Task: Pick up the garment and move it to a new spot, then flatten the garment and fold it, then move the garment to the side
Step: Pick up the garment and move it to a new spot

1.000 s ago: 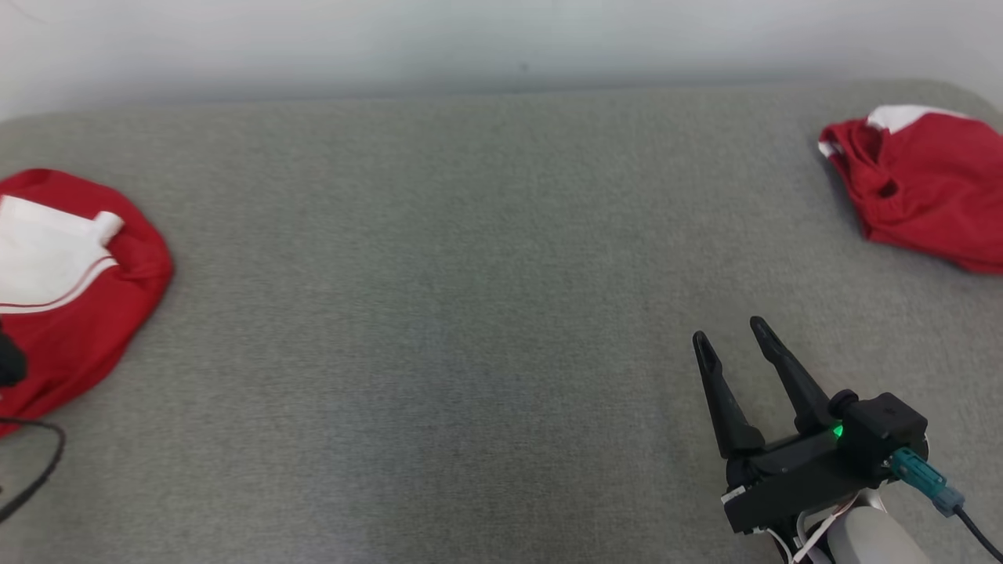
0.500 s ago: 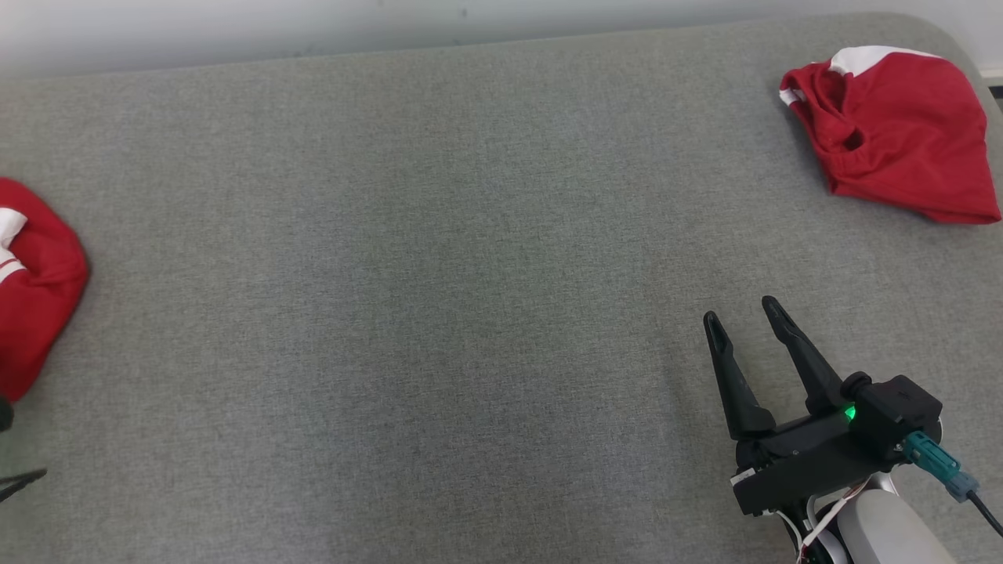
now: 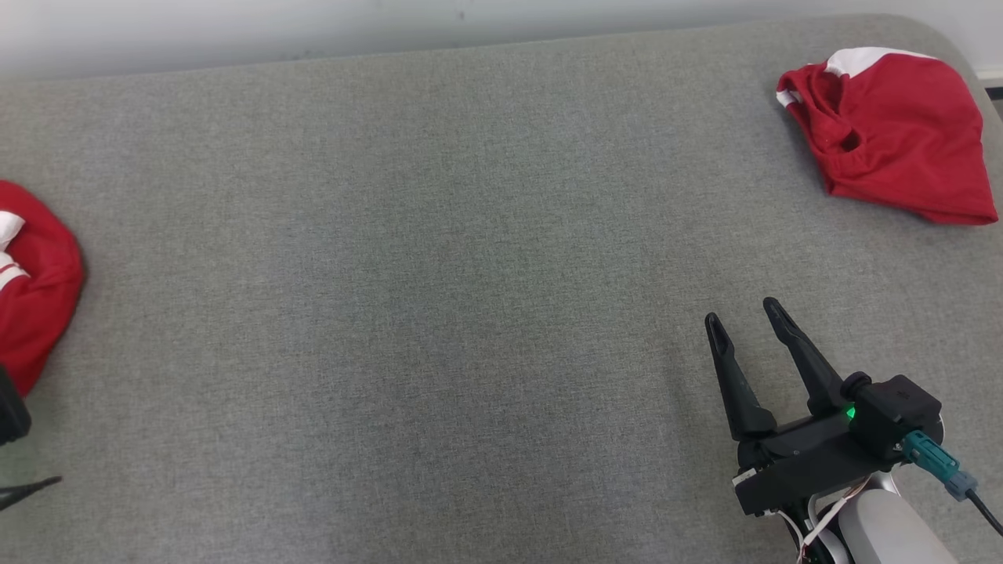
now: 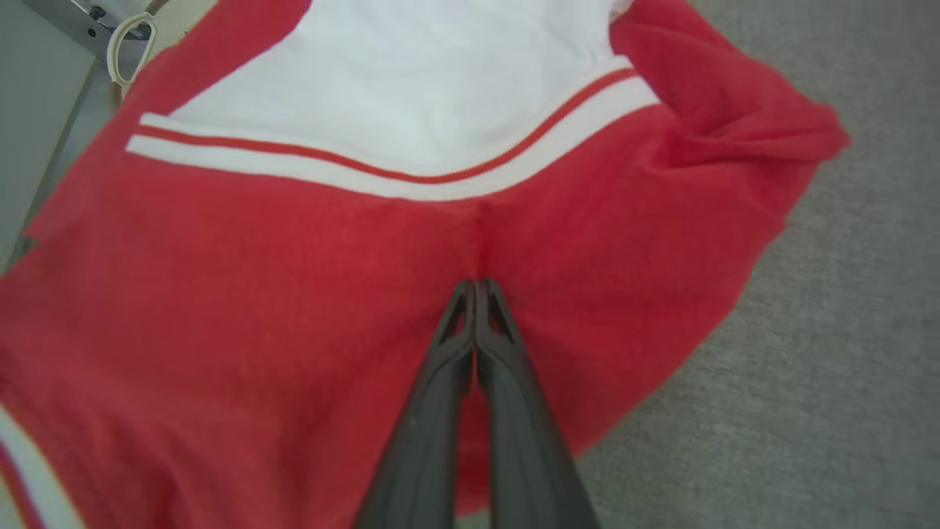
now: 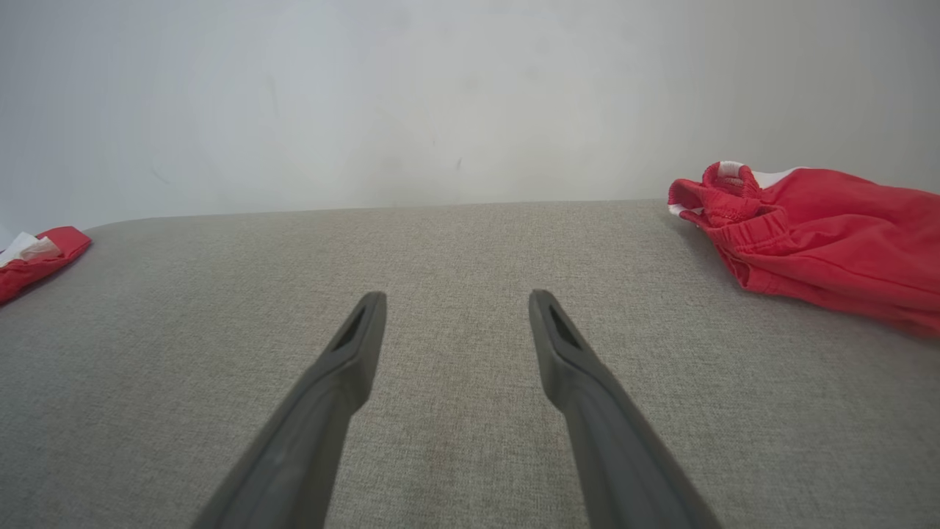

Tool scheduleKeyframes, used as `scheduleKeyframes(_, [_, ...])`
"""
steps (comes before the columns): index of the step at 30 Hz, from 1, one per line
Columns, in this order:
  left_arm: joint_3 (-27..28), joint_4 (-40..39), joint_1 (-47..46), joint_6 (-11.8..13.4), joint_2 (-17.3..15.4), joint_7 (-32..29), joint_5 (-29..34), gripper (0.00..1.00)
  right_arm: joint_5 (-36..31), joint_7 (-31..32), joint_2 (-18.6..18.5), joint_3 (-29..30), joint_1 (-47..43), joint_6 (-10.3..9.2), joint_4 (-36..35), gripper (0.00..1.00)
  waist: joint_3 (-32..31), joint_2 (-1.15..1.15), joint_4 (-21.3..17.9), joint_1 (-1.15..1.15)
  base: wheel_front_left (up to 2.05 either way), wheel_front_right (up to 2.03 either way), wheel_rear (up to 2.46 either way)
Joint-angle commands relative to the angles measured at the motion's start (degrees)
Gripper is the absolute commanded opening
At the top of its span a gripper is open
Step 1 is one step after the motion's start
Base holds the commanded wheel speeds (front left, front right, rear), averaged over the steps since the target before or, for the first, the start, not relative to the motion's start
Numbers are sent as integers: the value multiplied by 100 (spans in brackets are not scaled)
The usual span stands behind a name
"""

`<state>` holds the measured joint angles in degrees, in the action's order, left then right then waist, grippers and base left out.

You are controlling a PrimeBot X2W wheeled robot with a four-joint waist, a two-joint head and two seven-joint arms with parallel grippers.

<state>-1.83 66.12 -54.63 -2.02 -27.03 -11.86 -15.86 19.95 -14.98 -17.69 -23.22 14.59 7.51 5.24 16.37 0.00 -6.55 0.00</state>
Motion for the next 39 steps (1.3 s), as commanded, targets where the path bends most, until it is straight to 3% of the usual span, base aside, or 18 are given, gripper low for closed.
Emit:
scheduleKeyframes(1, [-40, -19, -56, -33, -69, 120, 38, 0, -16, -27, 1, 0, 35, -4, 32, 100, -24, 0, 15, 0, 0, 0, 0])
scheduleKeyframes(14, [-355, -403, -524, -348, -129, 991, 143, 0, -23, -26, 116, 22, -102, -4, 165, 100, -433, 0, 175, 0, 0, 0, 0])
scheduleKeyframes(21, [-683, -1138, -830, -488, 44, 1421, 161, 0, -17, -27, 209, 74, -225, -4, 216, 100, -763, 0, 176, 0, 0, 0, 0])
scheduleKeyframes(27, [-1001, -1853, -904, -534, 182, 1431, 161, 0, -17, -27, 266, 99, -252, -4, 222, 100, -875, 0, 81, 0, 0, 0, 0])
scheduleKeyframes(39, [-1712, -4246, -560, -533, 426, 870, -41, 0, -50, -27, 437, 200, -306, -4, 240, 100, -1012, 0, -405, 0, 0, 0, 0])
